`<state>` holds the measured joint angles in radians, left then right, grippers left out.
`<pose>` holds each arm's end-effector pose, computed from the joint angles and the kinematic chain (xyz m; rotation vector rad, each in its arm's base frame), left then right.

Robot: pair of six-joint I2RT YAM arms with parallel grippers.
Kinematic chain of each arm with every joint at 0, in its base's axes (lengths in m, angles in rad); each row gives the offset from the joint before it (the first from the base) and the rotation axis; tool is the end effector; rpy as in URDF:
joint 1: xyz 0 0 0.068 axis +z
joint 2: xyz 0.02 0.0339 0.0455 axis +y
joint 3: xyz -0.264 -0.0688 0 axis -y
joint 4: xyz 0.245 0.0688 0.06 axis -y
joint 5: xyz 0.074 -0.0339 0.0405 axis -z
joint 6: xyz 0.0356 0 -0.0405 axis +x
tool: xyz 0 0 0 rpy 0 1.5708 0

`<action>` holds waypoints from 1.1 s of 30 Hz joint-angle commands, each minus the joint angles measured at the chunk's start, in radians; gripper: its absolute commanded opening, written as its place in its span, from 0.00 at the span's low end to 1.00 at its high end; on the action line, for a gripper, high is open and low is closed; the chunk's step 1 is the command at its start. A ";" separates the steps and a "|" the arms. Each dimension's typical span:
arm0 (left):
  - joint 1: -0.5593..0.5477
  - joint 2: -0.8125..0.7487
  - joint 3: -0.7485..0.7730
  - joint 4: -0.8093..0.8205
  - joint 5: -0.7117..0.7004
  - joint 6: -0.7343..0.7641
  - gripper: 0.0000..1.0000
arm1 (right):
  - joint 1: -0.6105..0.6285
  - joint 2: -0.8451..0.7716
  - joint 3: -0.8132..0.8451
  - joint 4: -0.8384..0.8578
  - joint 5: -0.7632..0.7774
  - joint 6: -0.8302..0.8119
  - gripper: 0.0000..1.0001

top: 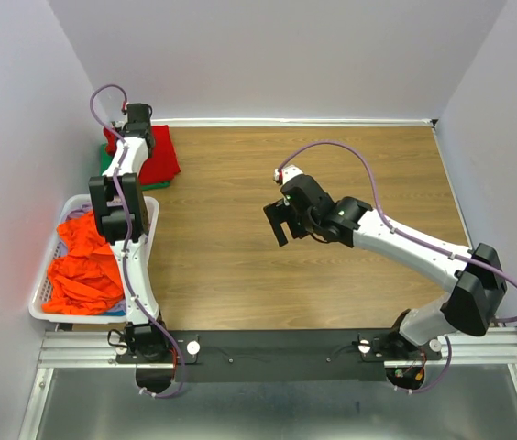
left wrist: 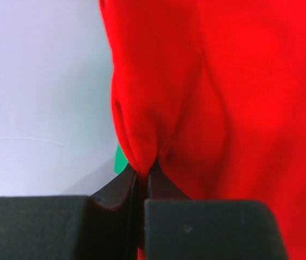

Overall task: Fold and stack the t-shirts
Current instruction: Neatly place the folded tshirt to the corner

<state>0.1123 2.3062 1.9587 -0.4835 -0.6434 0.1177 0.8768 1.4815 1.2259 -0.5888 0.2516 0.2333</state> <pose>0.5113 0.0792 0.2066 -0.2961 2.3408 0.8788 0.2119 0.2409 0.2915 -0.6466 2.3029 0.2217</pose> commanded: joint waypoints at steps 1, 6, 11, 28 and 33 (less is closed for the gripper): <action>0.015 0.009 -0.001 -0.006 -0.039 -0.044 0.14 | -0.009 0.010 0.032 -0.031 0.009 -0.012 1.00; 0.023 -0.007 0.012 0.014 -0.110 -0.036 0.33 | -0.015 0.005 0.024 -0.032 0.011 -0.009 1.00; 0.030 -0.047 0.002 0.026 -0.177 -0.039 0.44 | -0.018 0.002 0.030 -0.034 0.037 -0.008 1.00; 0.040 -0.439 -0.141 0.008 0.351 -0.360 0.59 | -0.295 -0.116 0.004 -0.083 0.140 0.135 1.00; -0.022 -0.760 -0.341 0.103 0.464 -0.427 0.64 | -0.481 -0.228 0.033 -0.141 0.189 0.179 1.00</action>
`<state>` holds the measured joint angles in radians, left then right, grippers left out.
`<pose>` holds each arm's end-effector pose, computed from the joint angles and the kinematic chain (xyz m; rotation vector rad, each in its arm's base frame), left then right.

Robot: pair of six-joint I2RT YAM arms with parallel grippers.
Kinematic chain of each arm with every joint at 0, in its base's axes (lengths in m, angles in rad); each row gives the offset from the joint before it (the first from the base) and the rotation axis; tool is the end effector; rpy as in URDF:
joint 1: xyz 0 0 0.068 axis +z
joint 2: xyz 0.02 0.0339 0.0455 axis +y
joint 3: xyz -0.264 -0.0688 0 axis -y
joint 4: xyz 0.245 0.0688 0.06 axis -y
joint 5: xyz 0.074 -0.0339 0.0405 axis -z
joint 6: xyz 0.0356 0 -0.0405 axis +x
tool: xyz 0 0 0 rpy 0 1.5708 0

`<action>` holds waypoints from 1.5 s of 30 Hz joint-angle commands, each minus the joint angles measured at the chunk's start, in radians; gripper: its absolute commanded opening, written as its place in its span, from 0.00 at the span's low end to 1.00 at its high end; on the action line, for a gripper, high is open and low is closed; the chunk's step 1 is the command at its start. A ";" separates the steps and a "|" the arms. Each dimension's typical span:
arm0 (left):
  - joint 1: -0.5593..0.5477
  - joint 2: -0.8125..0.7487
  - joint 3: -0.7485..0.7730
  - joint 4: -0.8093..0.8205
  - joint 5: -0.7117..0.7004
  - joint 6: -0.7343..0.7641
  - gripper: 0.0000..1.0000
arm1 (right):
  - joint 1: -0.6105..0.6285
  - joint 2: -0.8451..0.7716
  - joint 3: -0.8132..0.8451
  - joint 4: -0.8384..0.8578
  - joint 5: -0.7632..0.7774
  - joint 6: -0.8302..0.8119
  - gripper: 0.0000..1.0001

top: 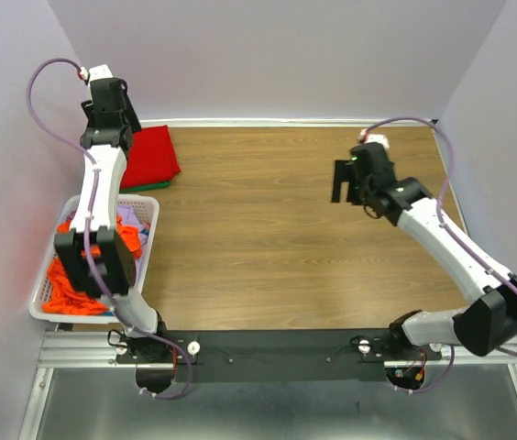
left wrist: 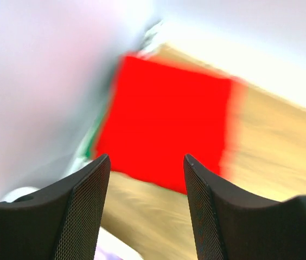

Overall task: Fold and stack the t-shirts
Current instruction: Neatly place the folded tshirt to the corner, then reset both grippers

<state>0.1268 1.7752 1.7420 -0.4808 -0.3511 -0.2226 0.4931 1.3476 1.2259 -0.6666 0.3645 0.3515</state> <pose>0.4091 0.0645 0.3710 -0.5664 1.9855 0.3065 0.2594 0.1250 0.3247 0.0117 2.2950 0.0022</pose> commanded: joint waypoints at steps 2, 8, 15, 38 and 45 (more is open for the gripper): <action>-0.042 -0.336 -0.237 0.134 0.239 -0.112 0.66 | -0.146 -0.140 0.040 -0.083 0.094 0.064 1.00; -0.046 -0.770 -0.475 0.127 0.186 -0.074 0.73 | -0.191 -0.369 0.026 -0.105 0.183 0.086 1.00; -0.070 -1.184 -0.599 -0.025 0.005 -0.026 0.75 | -0.186 -0.642 -0.054 -0.102 0.228 0.014 1.00; -0.070 -1.597 -0.657 -0.281 0.074 -0.127 0.86 | -0.140 -1.091 -0.264 -0.045 0.191 -0.071 1.00; -0.070 -1.671 -0.703 -0.275 0.077 -0.138 0.89 | -0.128 -1.101 -0.264 -0.045 0.174 -0.078 1.00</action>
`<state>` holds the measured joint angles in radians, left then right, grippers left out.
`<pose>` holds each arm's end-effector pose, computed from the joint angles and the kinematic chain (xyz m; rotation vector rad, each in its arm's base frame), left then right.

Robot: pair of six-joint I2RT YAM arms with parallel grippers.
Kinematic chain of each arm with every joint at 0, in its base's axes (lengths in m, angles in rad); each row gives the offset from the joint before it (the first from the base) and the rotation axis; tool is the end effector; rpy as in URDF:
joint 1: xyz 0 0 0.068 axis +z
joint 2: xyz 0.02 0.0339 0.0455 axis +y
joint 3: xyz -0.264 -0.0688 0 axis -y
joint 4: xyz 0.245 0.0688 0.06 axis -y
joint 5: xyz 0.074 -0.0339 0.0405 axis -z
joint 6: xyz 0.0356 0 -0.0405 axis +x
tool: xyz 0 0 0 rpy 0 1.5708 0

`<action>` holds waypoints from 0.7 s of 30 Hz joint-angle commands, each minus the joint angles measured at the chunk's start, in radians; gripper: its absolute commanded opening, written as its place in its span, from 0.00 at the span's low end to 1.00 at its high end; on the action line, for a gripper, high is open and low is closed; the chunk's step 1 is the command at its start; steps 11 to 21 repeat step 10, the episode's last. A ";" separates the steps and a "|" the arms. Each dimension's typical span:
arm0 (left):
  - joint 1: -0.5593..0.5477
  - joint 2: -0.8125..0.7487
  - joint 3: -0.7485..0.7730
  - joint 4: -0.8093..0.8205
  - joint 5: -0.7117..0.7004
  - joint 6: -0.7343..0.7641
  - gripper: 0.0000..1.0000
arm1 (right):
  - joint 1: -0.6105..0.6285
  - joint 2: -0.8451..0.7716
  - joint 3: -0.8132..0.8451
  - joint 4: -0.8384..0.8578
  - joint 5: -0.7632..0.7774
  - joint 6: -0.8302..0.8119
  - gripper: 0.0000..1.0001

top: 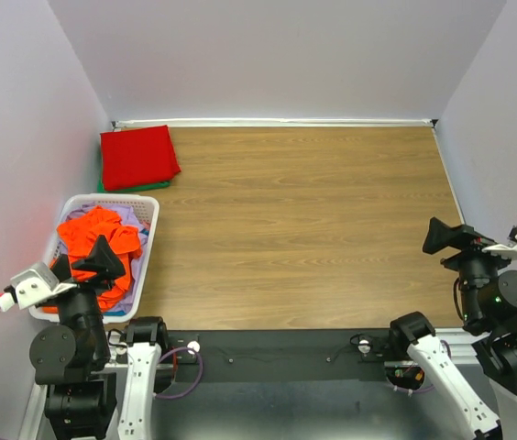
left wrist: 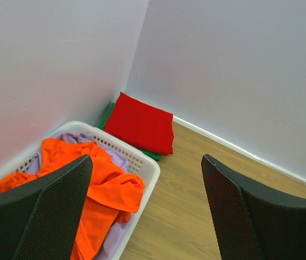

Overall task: Fold and stack the t-shirts
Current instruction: Reset both grippers

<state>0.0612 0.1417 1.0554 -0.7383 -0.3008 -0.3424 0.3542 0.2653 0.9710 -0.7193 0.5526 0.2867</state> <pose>-0.0334 0.0085 0.4003 -0.5214 1.3030 -0.0236 0.0225 -0.0116 0.3859 0.3747 1.5377 0.0634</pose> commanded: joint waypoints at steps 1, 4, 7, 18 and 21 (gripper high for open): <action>-0.004 -0.040 -0.018 -0.019 0.028 -0.023 0.89 | 0.012 -0.017 -0.009 0.009 -0.019 -0.014 1.00; -0.004 -0.036 -0.015 -0.026 0.026 -0.023 0.89 | 0.012 -0.018 -0.009 0.009 -0.026 -0.018 1.00; -0.004 -0.028 -0.006 -0.032 0.028 -0.017 0.89 | 0.011 -0.015 -0.011 0.012 -0.037 -0.020 1.00; -0.004 -0.027 -0.006 -0.023 0.035 -0.015 0.90 | 0.011 -0.021 -0.017 0.020 -0.045 -0.020 1.00; -0.004 -0.027 -0.006 -0.023 0.035 -0.015 0.90 | 0.011 -0.021 -0.017 0.020 -0.045 -0.020 1.00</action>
